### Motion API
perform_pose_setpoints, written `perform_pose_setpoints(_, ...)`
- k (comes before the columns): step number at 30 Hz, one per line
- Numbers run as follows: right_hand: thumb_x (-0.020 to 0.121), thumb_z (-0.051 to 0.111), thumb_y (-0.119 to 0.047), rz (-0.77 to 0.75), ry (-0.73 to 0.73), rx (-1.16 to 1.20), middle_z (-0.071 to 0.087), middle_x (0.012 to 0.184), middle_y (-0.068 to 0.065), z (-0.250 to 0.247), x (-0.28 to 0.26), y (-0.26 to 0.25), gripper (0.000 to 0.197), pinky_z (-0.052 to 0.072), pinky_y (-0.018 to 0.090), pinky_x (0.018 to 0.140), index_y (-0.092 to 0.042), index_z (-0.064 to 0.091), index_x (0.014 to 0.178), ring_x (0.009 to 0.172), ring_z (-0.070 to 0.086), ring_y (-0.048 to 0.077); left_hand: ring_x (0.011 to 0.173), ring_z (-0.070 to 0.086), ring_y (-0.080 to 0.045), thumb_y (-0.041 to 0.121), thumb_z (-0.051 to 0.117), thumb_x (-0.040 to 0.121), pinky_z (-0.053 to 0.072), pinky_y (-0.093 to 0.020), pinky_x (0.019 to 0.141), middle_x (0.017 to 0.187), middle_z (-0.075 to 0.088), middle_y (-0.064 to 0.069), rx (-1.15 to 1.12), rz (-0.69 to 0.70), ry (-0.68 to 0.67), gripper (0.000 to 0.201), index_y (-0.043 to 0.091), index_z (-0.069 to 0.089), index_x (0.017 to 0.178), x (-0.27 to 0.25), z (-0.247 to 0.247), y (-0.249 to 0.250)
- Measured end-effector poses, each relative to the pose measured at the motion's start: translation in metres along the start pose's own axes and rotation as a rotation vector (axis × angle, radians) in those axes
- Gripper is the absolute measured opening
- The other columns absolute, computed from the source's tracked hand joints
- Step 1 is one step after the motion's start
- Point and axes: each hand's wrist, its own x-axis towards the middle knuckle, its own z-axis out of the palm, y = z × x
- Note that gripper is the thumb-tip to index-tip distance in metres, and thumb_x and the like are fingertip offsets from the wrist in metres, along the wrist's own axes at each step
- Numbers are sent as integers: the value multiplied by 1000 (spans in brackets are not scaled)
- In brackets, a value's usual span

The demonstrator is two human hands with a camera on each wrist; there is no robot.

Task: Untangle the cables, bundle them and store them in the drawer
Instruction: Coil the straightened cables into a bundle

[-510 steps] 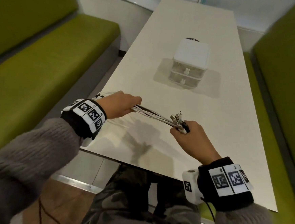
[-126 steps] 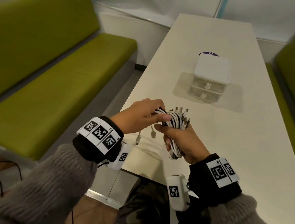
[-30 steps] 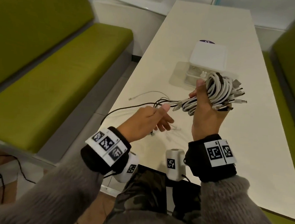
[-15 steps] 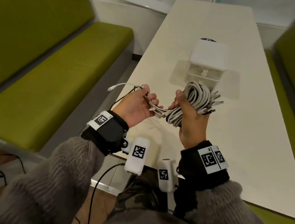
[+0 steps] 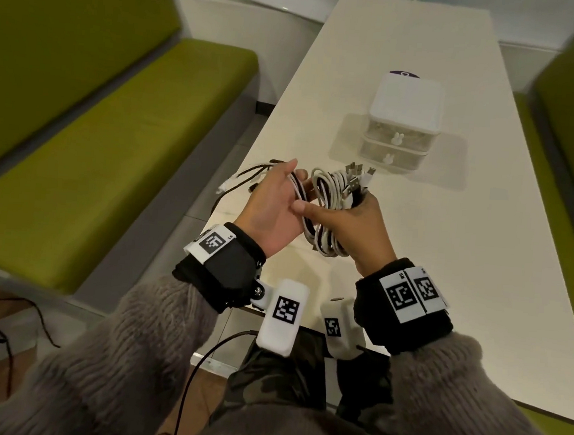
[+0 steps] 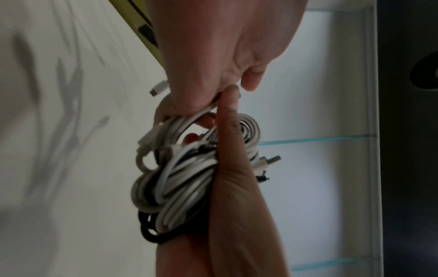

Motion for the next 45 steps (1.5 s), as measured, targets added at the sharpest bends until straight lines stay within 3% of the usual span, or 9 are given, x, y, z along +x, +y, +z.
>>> perform_pose_setpoints(12,69,85,-14,21,-133,-1,75,94,6,-4,-1,-8,36,56,31,84,-12,69,101,89,71,15,115,55,-25,47,25,98,42,-37,101,133,53,-10,49,-102,-142,51,20,36,141,-8,3,1)
perform_pose_setpoints(20,70,80,-3,-35,-94,-74,74,90,7,-7,0,-10,26,55,33,82,-13,72,92,85,70,19,106,60,-19,47,25,98,52,-39,86,129,55,-3,149,-136,-205,49,25,40,140,-5,-1,3)
perform_pose_setpoints(24,68,72,-6,-41,17,-36,67,67,-7,-10,1,-7,20,51,30,70,-24,69,77,65,62,10,135,34,-22,53,38,94,42,-47,97,148,35,-4,313,-131,-93,58,20,39,141,1,-6,5)
perform_pose_setpoints(28,63,71,-17,-8,120,-60,60,58,-9,-24,7,-3,9,48,35,69,-20,63,67,61,56,14,113,51,-16,54,36,94,37,-33,101,118,55,-4,627,-180,-64,61,5,53,124,-9,-17,19)
perform_pose_setpoints(32,70,81,-17,40,110,-85,71,79,-1,-37,9,3,23,54,40,84,-13,69,89,79,68,18,81,66,-9,33,51,94,50,-25,74,91,72,5,1033,345,73,24,17,69,90,-26,-24,36)
perform_pose_setpoints(35,64,79,-21,44,72,-124,71,79,1,-32,8,1,23,54,49,88,-16,70,85,82,68,22,113,50,-5,38,53,89,40,-21,94,122,54,12,1346,825,68,31,28,55,118,-17,-28,43)
perform_pose_setpoints(39,57,73,-33,-3,38,-140,73,84,1,-19,3,-8,36,54,45,85,-19,70,90,85,68,22,133,34,-11,30,45,97,24,-29,110,136,45,8,1704,509,-228,43,13,40,137,7,-22,24)
perform_pose_setpoints(42,70,78,-14,-46,101,-27,69,82,-1,-29,2,-13,33,52,28,74,-7,68,100,75,65,9,80,56,-12,27,37,100,43,-29,78,87,59,12,1463,387,-178,23,15,57,101,10,-27,21)
perform_pose_setpoints(45,76,75,-1,-98,139,66,67,76,-5,-41,2,-21,20,48,16,65,-7,67,94,66,62,2,81,64,-10,31,30,101,40,-29,68,72,53,9,1269,280,-204,30,17,47,81,4,-32,20)
